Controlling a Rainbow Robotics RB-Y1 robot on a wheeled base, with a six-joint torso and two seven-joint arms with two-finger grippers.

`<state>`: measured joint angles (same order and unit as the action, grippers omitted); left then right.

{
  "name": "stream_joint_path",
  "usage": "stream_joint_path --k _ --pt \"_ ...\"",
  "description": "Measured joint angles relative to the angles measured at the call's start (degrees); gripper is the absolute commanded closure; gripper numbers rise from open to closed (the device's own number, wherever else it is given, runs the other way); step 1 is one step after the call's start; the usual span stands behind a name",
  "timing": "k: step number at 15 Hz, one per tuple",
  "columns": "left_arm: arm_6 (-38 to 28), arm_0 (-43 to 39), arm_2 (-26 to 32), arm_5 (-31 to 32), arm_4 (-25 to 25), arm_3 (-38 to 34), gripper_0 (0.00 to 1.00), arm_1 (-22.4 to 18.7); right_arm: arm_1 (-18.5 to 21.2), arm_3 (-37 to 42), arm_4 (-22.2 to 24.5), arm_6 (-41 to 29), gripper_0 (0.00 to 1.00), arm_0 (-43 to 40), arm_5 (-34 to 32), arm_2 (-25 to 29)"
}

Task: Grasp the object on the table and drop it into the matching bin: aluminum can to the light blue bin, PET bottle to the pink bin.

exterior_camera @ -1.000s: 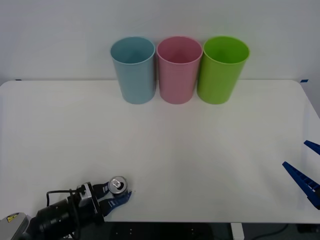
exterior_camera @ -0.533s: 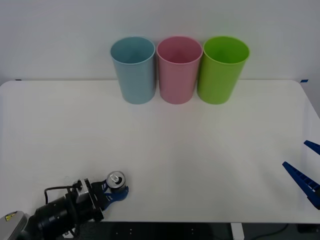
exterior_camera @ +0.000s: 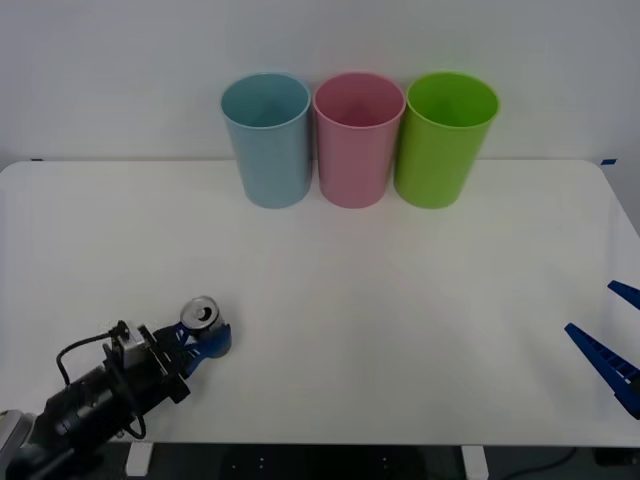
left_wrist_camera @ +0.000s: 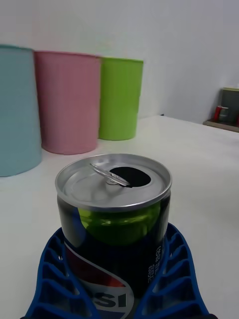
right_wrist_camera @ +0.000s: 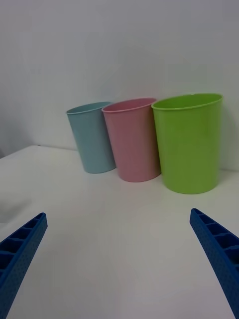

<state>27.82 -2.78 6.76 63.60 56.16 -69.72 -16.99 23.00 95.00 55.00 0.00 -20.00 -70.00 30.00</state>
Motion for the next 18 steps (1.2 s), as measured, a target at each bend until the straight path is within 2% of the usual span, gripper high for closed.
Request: stream_joint_path --k 4,10,14,18 --pt "-8.71 0.34 2.42 -5.76 0.06 -5.86 1.00 -0.05 0.00 0.00 0.00 0.00 0.00 0.00 0.00 0.00" --pt "-19.27 6.10 8.85 -6.85 2.25 -6.86 1.00 -0.06 0.00 0.00 0.00 0.00 0.00 0.00 0.00 0.00" --pt "-25.66 9.29 9.76 -8.75 2.74 -9.05 1.00 -0.06 0.00 0.00 0.00 0.00 0.00 0.00 0.00 0.00" --pt "-32.14 13.05 9.77 -12.30 5.50 -12.28 1.00 -0.03 0.00 0.00 0.00 0.00 0.00 0.00 0.00 0.00"
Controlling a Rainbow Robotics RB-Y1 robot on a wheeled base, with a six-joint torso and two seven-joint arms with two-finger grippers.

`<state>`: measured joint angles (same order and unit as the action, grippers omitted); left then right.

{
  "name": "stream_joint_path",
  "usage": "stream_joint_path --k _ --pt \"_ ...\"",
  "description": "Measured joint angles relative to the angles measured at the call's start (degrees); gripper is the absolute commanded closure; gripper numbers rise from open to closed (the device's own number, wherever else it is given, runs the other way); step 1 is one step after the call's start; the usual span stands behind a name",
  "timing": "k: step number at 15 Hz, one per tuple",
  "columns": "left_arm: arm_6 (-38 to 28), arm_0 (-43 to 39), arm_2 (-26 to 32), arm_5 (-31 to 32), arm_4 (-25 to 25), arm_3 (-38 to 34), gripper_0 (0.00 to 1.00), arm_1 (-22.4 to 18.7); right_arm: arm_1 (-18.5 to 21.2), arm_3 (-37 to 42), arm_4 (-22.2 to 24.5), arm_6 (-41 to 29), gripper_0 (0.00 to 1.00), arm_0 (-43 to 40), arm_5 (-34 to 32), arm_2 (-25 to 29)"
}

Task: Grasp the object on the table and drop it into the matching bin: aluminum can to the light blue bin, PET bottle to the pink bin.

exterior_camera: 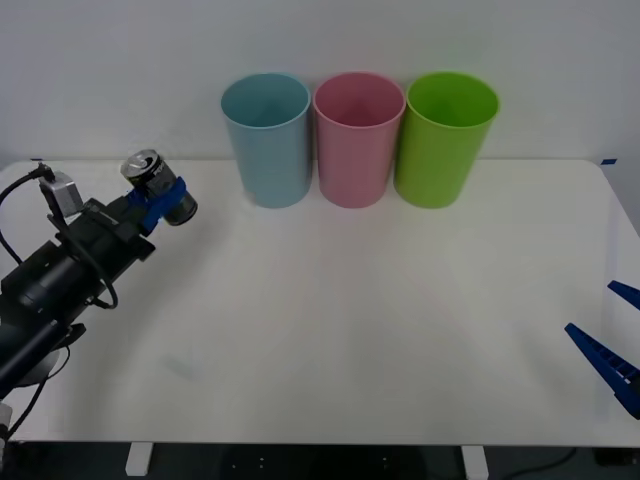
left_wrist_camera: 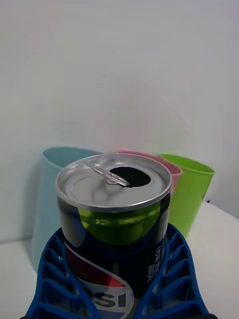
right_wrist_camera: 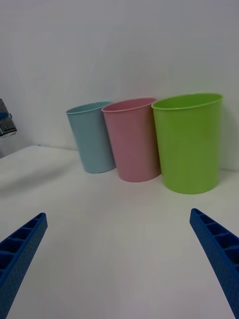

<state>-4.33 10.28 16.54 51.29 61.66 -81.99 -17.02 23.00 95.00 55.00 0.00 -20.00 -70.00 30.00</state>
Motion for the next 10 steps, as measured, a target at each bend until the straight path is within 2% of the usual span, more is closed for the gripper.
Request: stream_joint_path --k 4,10 --pt "-2.39 4.53 0.79 -2.28 1.36 -0.01 1.00 -0.01 0.00 0.00 0.00 0.00 0.00 0.00 0.00 0.00" --pt "-11.97 12.34 3.12 -5.03 9.30 -0.01 1.00 -0.03 0.00 0.00 0.00 0.00 0.00 0.00 0.00 0.00"
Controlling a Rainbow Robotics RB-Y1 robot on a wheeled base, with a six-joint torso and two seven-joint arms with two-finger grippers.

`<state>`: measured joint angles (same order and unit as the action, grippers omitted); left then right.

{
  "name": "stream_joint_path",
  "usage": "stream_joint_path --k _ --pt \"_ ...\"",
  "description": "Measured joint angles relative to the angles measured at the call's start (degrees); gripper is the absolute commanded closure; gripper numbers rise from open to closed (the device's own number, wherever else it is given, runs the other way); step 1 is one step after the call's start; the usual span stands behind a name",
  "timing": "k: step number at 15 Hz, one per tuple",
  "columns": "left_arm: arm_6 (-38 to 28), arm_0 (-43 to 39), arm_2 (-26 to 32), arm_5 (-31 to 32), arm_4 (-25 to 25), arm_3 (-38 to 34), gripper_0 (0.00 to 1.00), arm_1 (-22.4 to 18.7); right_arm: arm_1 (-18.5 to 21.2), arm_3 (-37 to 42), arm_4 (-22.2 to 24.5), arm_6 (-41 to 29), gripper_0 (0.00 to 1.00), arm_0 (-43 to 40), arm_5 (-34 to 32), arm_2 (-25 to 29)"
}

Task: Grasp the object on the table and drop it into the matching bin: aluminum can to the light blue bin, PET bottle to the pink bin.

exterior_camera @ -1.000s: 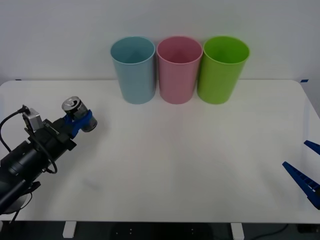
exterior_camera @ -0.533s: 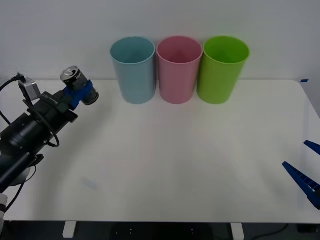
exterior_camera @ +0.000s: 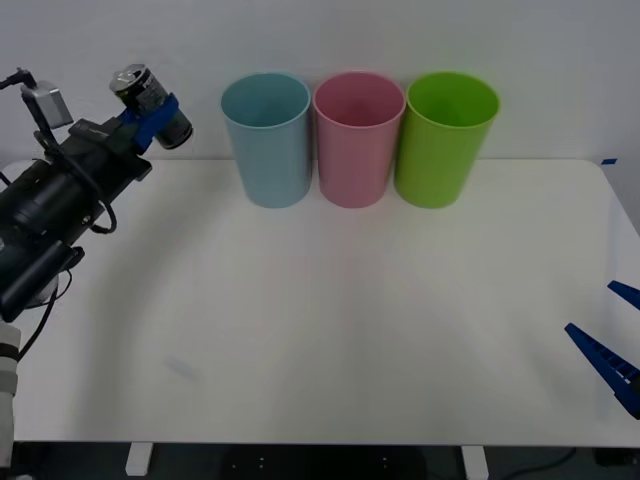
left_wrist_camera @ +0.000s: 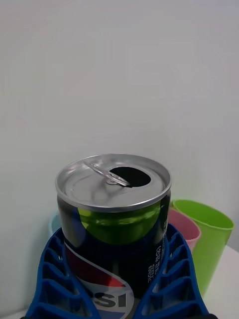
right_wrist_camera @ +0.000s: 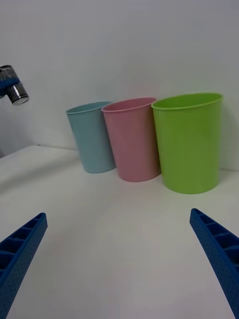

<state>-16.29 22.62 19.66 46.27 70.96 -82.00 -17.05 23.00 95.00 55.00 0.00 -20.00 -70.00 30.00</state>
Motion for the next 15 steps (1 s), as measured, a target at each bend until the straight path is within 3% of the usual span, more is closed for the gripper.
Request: stream_joint_path --k 6,15 --pt "-3.47 6.51 -4.29 -8.37 6.28 1.93 1.00 0.08 0.00 0.00 0.00 0.00 0.00 0.00 0.00 0.00" --pt "-2.75 24.77 -7.27 -13.53 13.45 22.73 1.00 0.08 0.00 0.00 0.00 0.00 0.00 0.00 0.00 0.00"
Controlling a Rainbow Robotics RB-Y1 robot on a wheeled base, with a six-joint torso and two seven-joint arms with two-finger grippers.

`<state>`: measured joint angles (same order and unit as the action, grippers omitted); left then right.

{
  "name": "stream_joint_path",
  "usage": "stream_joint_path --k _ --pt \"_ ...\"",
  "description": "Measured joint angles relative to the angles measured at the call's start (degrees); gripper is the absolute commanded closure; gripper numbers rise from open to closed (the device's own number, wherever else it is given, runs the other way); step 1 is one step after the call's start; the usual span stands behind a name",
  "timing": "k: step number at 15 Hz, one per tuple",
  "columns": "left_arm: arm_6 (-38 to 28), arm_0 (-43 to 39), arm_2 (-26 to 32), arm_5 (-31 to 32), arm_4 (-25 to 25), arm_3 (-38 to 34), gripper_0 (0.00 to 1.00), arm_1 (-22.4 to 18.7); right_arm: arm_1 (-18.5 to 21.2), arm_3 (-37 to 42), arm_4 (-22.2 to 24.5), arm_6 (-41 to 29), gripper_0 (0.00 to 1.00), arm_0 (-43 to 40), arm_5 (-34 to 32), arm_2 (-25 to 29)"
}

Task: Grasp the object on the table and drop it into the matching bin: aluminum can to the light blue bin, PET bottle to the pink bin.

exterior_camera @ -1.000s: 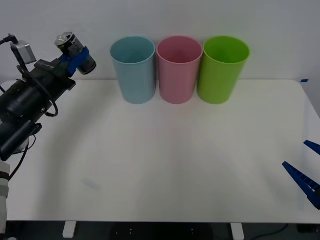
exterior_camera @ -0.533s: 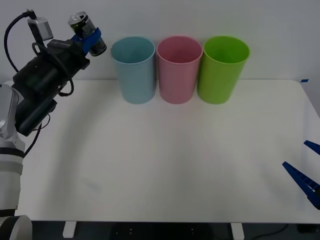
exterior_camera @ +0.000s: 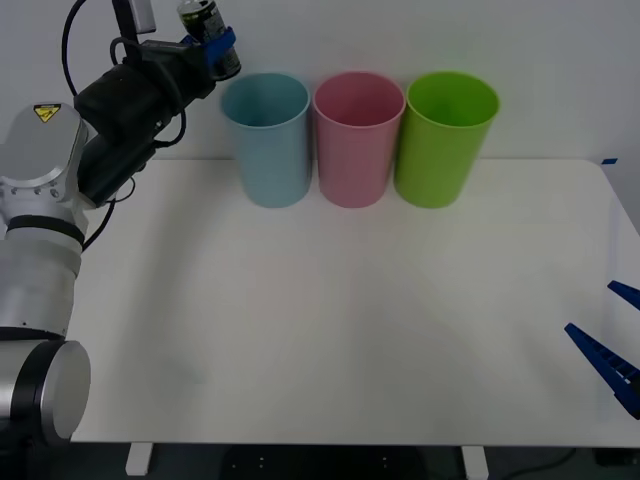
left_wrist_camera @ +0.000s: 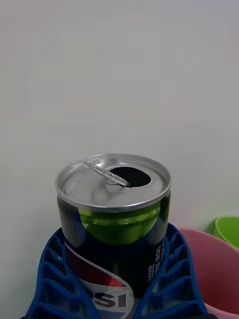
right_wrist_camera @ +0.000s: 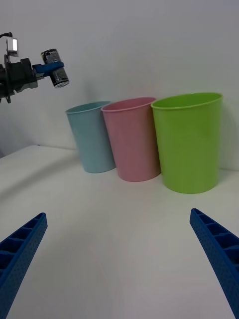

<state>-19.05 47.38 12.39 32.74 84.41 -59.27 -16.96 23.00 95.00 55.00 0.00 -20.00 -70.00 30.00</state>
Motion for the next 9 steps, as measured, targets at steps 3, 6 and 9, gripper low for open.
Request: stream_joint_path --k 3,6,9 --pt "0.63 5.70 -1.64 -2.76 1.25 7.44 1.00 0.00 0.00 0.00 0.00 0.00 0.00 0.00 0.00 0.00" --pt "1.20 9.09 -3.23 -6.50 1.43 11.59 1.00 0.16 0.00 0.00 0.00 0.00 0.00 0.00 0.00 0.00" --pt "1.39 10.39 -4.02 -10.61 2.69 12.37 1.00 2.12 0.00 0.00 0.00 0.00 0.00 0.00 0.00 0.00"
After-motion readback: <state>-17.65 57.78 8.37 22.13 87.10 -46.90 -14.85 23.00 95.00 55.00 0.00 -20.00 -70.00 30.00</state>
